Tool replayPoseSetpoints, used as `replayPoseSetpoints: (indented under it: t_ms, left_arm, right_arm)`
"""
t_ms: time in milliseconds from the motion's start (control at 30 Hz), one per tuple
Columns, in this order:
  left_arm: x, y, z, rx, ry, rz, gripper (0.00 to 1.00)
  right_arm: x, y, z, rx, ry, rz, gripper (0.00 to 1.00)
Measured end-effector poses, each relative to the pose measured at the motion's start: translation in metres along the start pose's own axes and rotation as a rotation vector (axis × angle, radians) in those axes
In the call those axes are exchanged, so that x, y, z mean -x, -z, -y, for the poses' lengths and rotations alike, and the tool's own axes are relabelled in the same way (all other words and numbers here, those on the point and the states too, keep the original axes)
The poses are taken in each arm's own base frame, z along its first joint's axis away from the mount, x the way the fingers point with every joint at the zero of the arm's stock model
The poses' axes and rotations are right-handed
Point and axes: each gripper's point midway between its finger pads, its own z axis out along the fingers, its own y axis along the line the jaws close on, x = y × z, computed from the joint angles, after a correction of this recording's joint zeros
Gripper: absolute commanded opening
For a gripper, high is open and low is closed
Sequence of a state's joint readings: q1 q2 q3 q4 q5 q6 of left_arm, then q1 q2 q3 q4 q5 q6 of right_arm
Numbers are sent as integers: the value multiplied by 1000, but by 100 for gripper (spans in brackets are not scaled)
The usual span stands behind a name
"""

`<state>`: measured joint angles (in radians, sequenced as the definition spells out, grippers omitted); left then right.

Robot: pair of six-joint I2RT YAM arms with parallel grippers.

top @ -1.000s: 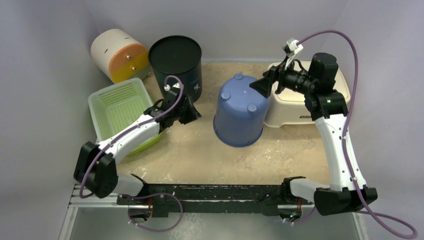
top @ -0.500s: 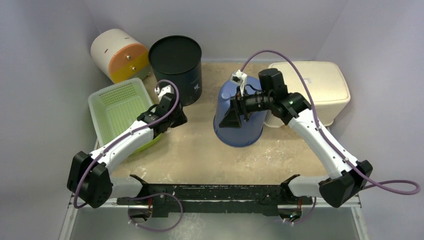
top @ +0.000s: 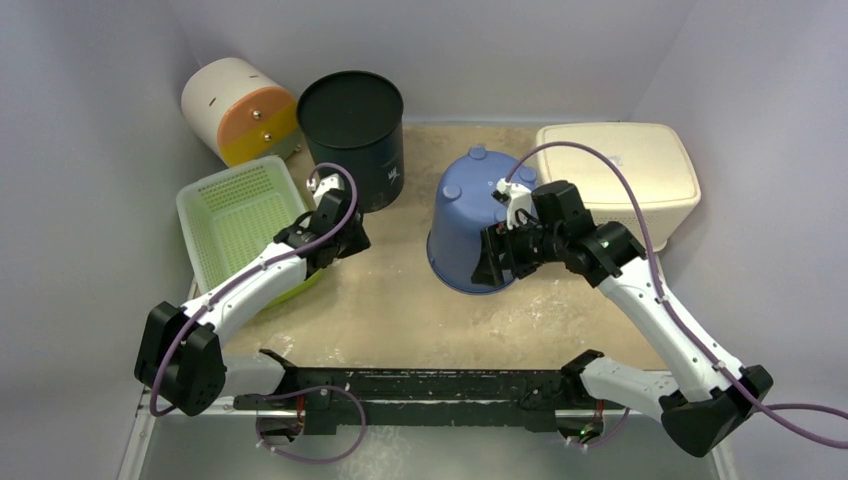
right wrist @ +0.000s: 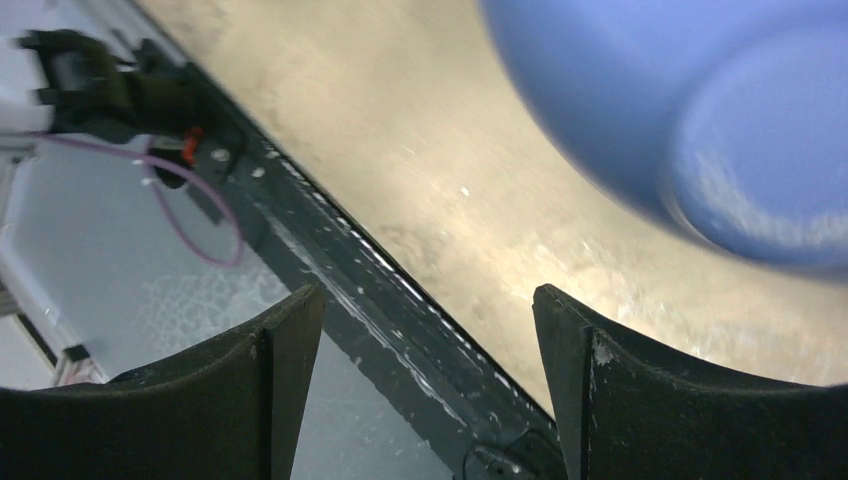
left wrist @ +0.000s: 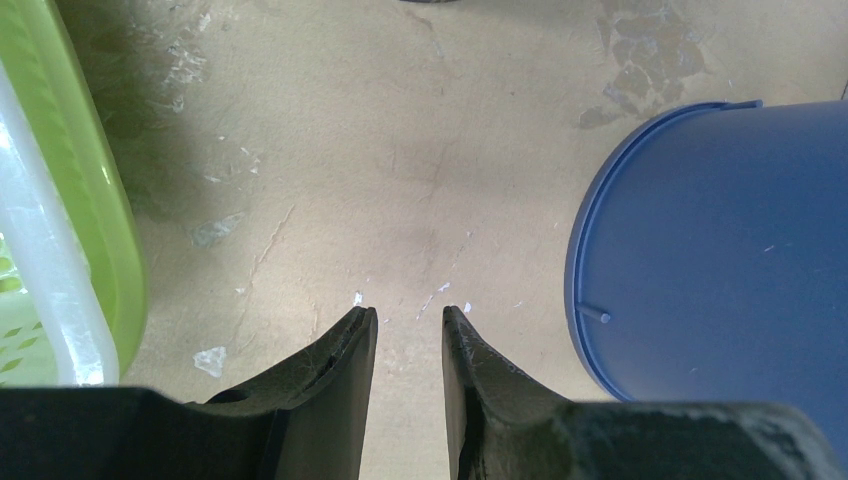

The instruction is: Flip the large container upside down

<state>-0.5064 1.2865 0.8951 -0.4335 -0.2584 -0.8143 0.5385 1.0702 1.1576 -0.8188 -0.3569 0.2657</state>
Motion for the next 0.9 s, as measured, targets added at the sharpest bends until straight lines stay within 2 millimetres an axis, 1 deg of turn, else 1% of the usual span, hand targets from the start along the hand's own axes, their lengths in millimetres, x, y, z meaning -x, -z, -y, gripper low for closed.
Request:
replayPoseSetpoints:
  t_ms: [67, 133, 167, 233, 400, 500, 633, 767, 800, 900]
  left_arm:
    - [0, -1, -1, 2, 1, 0, 31]
    - [0, -2, -1, 3, 1, 0, 31]
    - [0, -2, -1, 4, 1, 0, 31]
    - [1, -2, -1, 5, 2, 4, 31]
    - [5, 0, -2, 12, 6, 22, 31]
    - [8, 5, -4, 10, 16, 45, 31]
    - [13, 14, -8, 3, 35, 81, 31]
    - [17, 21, -11, 0, 42, 109, 31]
    - [18, 22, -12, 2, 40, 114, 31]
    - [20, 23, -14, 9, 34, 124, 32]
  right_arm:
    - [-16, -12, 20, -88, -52, -46, 82]
    - [-22, -19, 33, -153, -90, -65, 83]
    - [-21, -22, 40, -187, -104, -63, 83]
    - [-14, -27, 52, -254, -120, -38, 83]
    - [17, -43, 83, -408, -134, 68, 84]
    - [40, -53, 104, -504, -126, 144, 85]
    - [76, -69, 127, -596, -118, 228, 85]
    - [120, -86, 150, -648, -110, 308, 85]
    - [136, -91, 159, -662, -112, 335, 85]
    - [170, -100, 184, -688, -129, 390, 85]
